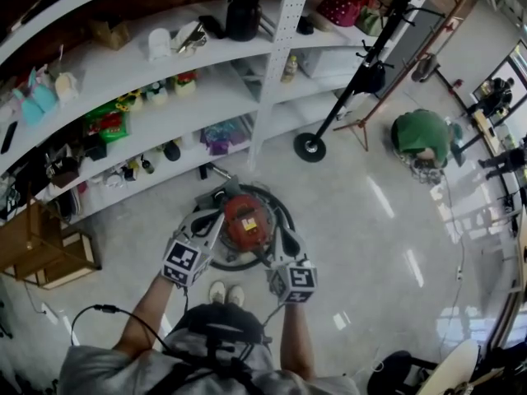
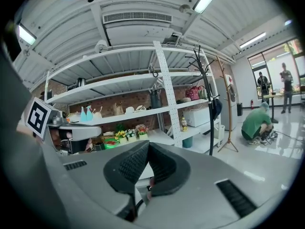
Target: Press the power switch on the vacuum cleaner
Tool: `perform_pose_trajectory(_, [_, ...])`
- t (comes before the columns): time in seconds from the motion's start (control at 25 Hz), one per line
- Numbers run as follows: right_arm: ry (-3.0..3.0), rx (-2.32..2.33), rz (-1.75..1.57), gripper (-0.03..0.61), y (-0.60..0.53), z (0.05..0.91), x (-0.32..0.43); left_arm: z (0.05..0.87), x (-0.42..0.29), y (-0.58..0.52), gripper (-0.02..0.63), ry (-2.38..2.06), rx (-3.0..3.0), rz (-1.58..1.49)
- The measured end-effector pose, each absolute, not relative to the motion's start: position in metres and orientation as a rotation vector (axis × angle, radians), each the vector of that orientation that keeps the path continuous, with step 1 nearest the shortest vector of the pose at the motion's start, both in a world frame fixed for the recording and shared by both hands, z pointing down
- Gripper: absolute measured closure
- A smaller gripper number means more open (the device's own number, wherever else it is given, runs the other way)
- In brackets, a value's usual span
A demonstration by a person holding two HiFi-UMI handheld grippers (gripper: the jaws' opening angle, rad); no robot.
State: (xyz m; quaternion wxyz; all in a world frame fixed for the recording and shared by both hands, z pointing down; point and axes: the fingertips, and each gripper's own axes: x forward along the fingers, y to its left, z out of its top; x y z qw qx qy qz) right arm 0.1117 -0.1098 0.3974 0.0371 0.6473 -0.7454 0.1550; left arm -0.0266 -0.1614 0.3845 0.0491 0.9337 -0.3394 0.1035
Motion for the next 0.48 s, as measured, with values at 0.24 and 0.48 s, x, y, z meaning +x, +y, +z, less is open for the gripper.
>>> perform_pose_trajectory(0.24, [-2.292,2.027,0.429,0.566,-0.096,0.375,0.116,0.361,-0.024,-0.152,0.607,-1.032,2.895,0.299])
perform_pose_trajectory(0.48, [-2.319,2.046,0.394,0.566,-0.084,0.352,0.117,0.344,-0.030,-0.147,0.607,-1.058,2.903,0.258])
